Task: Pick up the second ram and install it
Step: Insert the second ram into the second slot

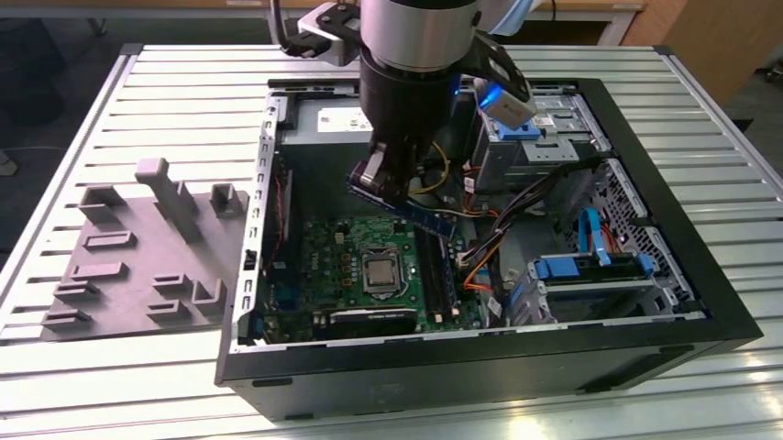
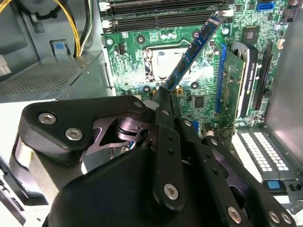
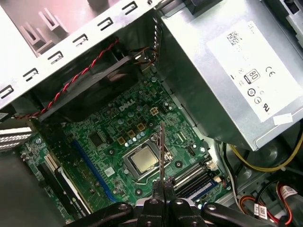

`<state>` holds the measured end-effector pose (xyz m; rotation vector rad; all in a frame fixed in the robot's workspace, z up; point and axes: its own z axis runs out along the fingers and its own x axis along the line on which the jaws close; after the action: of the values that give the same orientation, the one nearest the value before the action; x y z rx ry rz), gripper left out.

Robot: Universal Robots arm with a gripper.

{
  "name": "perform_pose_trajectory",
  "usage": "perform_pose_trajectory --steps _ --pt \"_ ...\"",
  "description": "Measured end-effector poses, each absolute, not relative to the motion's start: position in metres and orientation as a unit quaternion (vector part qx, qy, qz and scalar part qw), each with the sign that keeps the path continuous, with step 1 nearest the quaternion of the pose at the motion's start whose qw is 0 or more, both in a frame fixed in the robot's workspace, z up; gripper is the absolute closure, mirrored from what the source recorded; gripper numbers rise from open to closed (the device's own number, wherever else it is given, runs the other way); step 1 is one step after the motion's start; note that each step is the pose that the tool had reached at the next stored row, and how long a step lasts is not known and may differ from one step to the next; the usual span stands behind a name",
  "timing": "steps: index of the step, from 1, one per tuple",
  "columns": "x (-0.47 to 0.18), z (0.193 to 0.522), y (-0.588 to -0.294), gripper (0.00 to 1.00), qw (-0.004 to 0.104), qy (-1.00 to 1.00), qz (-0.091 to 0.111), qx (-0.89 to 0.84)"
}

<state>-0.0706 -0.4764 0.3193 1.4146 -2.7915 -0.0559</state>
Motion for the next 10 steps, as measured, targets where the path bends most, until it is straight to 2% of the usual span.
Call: perform_pose_trajectory --steps 10 --pt "-0.0707 0.3193 -0.4764 0.88 0.006 -0.906 -0.017 0.424"
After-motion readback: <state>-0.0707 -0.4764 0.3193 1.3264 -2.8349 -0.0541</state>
